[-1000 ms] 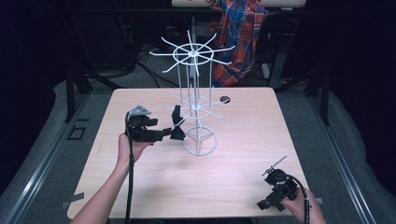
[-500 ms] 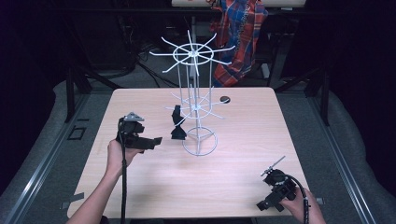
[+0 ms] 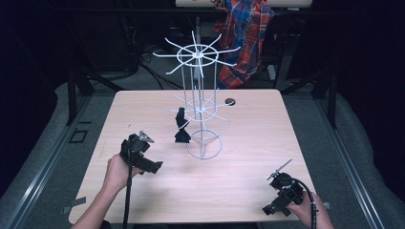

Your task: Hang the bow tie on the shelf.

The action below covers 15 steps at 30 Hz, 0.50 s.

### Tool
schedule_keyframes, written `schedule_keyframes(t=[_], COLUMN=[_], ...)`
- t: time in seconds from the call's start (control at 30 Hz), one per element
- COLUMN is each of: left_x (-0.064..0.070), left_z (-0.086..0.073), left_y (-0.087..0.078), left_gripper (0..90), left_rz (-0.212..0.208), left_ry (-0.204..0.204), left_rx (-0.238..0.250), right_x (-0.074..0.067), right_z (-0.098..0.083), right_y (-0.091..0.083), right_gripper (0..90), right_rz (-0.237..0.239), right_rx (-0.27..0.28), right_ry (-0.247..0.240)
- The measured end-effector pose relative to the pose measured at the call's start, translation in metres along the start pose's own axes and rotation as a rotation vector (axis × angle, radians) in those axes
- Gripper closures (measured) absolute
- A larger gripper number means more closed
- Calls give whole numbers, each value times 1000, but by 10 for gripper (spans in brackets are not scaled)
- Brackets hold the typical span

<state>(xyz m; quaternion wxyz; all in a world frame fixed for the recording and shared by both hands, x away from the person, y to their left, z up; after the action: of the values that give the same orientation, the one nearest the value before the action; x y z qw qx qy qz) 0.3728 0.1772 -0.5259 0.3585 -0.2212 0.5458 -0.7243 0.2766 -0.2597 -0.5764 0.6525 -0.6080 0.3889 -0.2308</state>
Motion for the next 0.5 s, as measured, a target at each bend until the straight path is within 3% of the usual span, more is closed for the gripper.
schedule_keyframes(t=[0.1,0.13,0.23,0.5], left_x=[2,3,1,-7], left_z=[-6,-13,-23,-35], left_y=[2,5,8,10], left_gripper=[0,0,0,0], left_rz=[5,-2,0,-3], left_ry=[3,-10,-41,-86], left_rx=[-24,-56,-93,-101], right_x=[0,0,0,1], right_z=[0,0,0,0], right_y=[0,-1,-1,-3], right_gripper=[78,78,78,81], right_rz=[-1,0,-1,-25], right_rx=[1,0,0,-6], right_ry=[-2,-8,-10,-20])
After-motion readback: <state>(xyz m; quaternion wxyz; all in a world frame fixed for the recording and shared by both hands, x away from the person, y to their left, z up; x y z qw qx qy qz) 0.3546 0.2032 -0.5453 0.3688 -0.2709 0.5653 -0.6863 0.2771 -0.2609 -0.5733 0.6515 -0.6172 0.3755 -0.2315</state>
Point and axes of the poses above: each handheld gripper's, and its own axes: y roughly forward along the jaws, z roughly out of its top, x roughly to its right, the point moved 4 cm from there along y, roughly forward along the jaws, and after that the axes turned 12 degrees about -x, right-handed, at the moved point
